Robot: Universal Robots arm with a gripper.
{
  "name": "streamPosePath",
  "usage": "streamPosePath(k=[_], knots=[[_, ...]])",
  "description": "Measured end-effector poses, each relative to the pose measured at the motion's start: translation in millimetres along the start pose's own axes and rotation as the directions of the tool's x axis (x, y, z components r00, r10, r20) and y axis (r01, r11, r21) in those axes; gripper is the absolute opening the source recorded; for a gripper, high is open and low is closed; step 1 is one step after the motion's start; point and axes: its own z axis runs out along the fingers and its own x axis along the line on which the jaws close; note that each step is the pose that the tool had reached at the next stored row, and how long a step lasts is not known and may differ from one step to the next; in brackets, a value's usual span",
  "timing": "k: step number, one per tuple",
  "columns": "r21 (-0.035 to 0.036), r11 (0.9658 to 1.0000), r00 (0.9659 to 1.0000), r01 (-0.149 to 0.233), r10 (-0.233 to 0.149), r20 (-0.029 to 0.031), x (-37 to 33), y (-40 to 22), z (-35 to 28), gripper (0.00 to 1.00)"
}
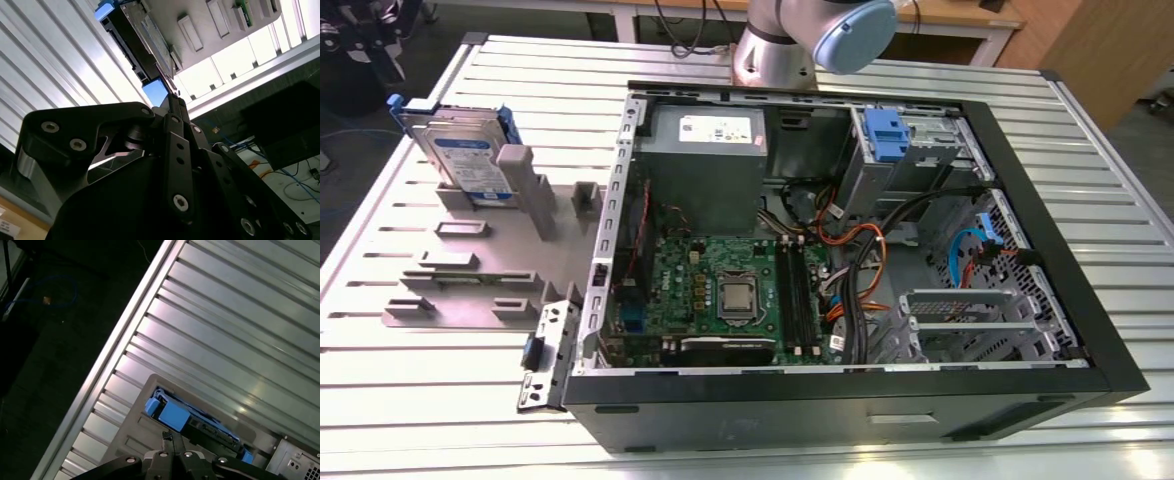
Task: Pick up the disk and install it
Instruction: 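Pick up the disk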
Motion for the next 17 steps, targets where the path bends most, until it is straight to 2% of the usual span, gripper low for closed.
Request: streamPosePath(k=[9, 17], knots=[[-0.0004, 0.9984, 0.9984, 0.056, -0.056, -0.0025, 0.0, 0.0, 0.0, 0.11], [-0.0008, 0.9945, 0.9945, 0.105, -0.105, -0.0046, 0.0, 0.0, 0.0, 0.11]])
